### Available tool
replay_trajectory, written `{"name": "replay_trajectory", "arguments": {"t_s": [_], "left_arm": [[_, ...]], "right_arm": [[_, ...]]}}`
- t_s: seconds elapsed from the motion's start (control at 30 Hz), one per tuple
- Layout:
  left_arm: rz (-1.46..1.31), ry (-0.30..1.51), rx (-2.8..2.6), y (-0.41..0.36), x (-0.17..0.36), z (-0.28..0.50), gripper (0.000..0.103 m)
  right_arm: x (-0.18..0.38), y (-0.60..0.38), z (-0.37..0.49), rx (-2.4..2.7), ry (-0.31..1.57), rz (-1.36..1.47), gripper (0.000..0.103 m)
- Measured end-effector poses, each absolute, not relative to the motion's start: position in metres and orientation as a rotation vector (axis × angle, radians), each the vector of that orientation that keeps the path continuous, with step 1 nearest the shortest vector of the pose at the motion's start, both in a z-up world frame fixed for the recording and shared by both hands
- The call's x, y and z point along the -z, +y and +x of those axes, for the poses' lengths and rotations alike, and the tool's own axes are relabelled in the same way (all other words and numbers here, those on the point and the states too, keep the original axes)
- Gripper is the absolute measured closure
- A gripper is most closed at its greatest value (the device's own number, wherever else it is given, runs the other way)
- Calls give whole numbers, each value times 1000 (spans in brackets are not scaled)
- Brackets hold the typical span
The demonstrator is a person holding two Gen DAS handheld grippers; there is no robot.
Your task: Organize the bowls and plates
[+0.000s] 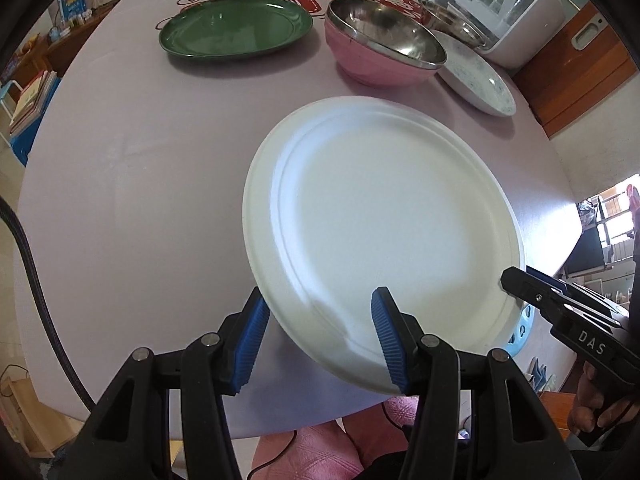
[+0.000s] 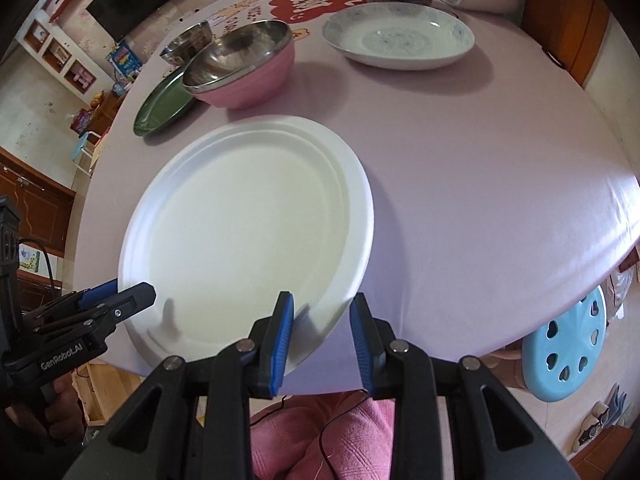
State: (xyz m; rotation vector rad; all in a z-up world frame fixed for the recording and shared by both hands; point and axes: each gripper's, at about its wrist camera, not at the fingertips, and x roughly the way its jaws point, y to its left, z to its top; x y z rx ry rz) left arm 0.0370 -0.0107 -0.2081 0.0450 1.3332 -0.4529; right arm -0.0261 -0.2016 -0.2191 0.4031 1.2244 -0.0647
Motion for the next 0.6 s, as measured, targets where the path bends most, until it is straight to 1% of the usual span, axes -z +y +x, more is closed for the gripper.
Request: {"name": "replay_trajectory", "arguments": {"t_s": [0.2,0.43,0.6], "left_arm": [[67,1338,457,-17,212,40,52],[62,1366,467,-17,216,43,50],[55,1382,472,-15,218,45,49]], "right_arm": [[227,-200,-22,81,1240,411,72],[229,-200,-16,105,1235,404,72],[232,-201,-16,104,1237,421,69]]}}
